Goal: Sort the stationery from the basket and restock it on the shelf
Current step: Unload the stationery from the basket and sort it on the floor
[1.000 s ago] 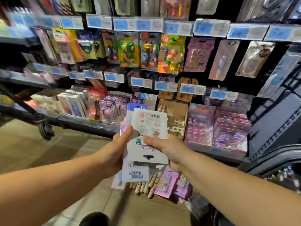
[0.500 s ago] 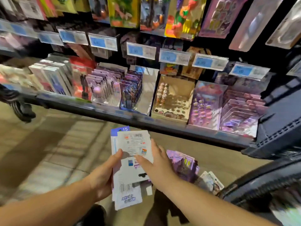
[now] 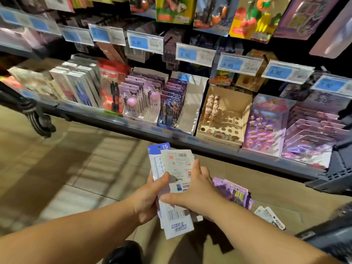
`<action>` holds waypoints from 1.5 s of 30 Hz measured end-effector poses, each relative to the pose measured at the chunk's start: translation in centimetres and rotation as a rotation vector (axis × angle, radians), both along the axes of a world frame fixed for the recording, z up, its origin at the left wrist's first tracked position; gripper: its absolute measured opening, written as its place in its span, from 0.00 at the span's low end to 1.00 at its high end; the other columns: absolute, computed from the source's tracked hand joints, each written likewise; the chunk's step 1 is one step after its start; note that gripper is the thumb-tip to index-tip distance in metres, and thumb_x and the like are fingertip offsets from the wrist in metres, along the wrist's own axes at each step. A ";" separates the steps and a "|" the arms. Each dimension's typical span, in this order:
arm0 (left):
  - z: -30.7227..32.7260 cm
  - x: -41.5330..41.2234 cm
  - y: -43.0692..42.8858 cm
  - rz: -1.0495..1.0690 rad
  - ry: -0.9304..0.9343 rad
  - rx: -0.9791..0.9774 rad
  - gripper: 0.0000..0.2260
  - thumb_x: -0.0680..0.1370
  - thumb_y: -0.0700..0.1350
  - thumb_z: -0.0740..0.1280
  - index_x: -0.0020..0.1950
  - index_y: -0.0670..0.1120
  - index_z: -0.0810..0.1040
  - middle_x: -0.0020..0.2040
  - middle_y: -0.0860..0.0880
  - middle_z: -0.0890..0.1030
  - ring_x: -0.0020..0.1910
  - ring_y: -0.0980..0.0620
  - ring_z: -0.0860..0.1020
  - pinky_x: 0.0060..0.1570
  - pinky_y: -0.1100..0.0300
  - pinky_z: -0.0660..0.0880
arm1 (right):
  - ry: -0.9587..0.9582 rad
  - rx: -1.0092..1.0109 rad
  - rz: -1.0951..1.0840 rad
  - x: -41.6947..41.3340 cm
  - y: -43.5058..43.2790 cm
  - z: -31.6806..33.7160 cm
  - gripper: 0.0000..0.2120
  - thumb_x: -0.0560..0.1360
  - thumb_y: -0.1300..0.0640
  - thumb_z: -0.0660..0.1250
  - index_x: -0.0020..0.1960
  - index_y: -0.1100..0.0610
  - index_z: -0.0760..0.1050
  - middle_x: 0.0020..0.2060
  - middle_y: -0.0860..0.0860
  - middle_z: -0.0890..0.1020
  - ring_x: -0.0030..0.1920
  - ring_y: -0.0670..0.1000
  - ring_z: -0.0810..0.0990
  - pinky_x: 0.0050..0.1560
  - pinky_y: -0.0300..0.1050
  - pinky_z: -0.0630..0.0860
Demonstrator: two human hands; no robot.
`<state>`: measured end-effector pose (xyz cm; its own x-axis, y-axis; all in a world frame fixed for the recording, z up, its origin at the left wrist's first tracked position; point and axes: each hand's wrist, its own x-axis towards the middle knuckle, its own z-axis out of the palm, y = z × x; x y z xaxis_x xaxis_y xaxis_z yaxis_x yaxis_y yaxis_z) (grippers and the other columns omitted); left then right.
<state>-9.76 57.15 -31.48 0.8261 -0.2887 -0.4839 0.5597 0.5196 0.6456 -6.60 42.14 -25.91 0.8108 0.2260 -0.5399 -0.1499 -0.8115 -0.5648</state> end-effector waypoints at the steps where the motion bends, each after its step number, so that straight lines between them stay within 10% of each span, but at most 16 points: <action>1: -0.2 0.1 0.2 0.011 -0.001 -0.001 0.51 0.59 0.58 0.82 0.75 0.50 0.62 0.67 0.38 0.76 0.64 0.34 0.76 0.58 0.37 0.76 | 0.000 0.015 -0.014 0.1 0.2 -0.2 0.73 0.47 0.25 0.69 0.77 0.49 0.31 0.73 0.46 0.50 0.75 0.51 0.55 0.72 0.54 0.63; 10: -1.2 1.2 0.7 -0.013 0.044 0.015 0.34 0.68 0.46 0.74 0.73 0.44 0.67 0.63 0.35 0.78 0.55 0.37 0.81 0.49 0.44 0.81 | 0.072 0.457 -0.296 -0.3 0.0 -1.5 0.43 0.53 0.37 0.73 0.65 0.37 0.59 0.62 0.47 0.73 0.59 0.52 0.77 0.53 0.55 0.81; 19: -2.6 2.6 1.8 -0.100 0.100 0.107 0.28 0.67 0.44 0.73 0.67 0.42 0.73 0.57 0.37 0.82 0.52 0.38 0.83 0.48 0.44 0.80 | 0.192 0.661 -0.548 0.0 -2.0 -1.2 0.13 0.78 0.58 0.58 0.59 0.63 0.71 0.53 0.63 0.81 0.49 0.56 0.82 0.53 0.52 0.74; 26: -4.0 3.1 1.7 -0.207 0.119 0.169 0.33 0.63 0.46 0.77 0.67 0.41 0.72 0.54 0.37 0.83 0.48 0.40 0.84 0.42 0.48 0.81 | 0.201 0.567 -0.684 -1.1 -4.7 -2.6 0.10 0.83 0.55 0.56 0.56 0.52 0.76 0.46 0.50 0.86 0.44 0.51 0.85 0.38 0.44 0.81; 32: -4.7 2.9 1.4 -0.272 0.091 0.156 0.49 0.41 0.50 0.86 0.59 0.42 0.76 0.48 0.38 0.85 0.42 0.41 0.85 0.36 0.51 0.81 | 0.340 0.563 -1.010 -3.5 -7.0 -6.2 0.10 0.84 0.55 0.55 0.55 0.53 0.75 0.48 0.54 0.83 0.46 0.55 0.82 0.35 0.47 0.79; 45: -5.9 3.4 1.7 -0.268 0.100 0.171 0.47 0.44 0.52 0.86 0.60 0.42 0.76 0.49 0.37 0.84 0.45 0.39 0.84 0.40 0.47 0.81 | 0.212 0.532 -1.423 -1.9 -13.0 -11.2 0.11 0.83 0.64 0.54 0.60 0.58 0.72 0.45 0.55 0.79 0.42 0.53 0.77 0.42 0.49 0.76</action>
<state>-6.32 58.82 -37.38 0.6776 -0.3969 -0.6191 0.7269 0.2342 0.6455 -8.49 29.11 -37.11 0.4367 -0.4473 -0.7805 -0.7157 0.3528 -0.6027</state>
